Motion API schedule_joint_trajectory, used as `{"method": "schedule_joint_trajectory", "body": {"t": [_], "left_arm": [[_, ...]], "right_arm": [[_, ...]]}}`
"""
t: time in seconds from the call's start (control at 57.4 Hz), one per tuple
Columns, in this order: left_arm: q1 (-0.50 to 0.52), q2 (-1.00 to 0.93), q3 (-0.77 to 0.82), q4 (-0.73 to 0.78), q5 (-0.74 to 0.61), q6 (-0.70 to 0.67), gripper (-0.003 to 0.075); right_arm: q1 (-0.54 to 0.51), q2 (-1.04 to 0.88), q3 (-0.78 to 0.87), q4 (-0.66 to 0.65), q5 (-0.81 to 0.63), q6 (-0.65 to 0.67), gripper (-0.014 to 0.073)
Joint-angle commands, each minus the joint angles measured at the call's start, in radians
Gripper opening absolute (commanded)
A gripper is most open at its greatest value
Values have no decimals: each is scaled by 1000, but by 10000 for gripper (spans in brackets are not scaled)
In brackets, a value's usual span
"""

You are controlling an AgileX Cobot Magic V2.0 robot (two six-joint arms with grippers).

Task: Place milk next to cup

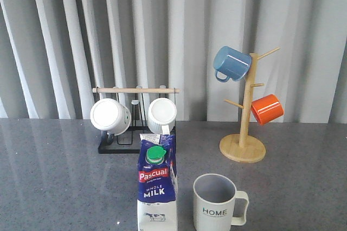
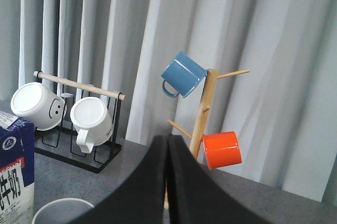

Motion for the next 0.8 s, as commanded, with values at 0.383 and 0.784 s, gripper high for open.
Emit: {"method": "schedule_joint_trajectory", "body": {"t": [0.383,0.784], "left_arm": [[-2,-11,-22,-3,-63,0,-8],[-2,-11,-22,-3,-63,0,-8]], "right_arm": [[-7,-3,-34,-11,-69,-5,-7],[-13,-12,-28,-13,-64,-8,-7]]}}
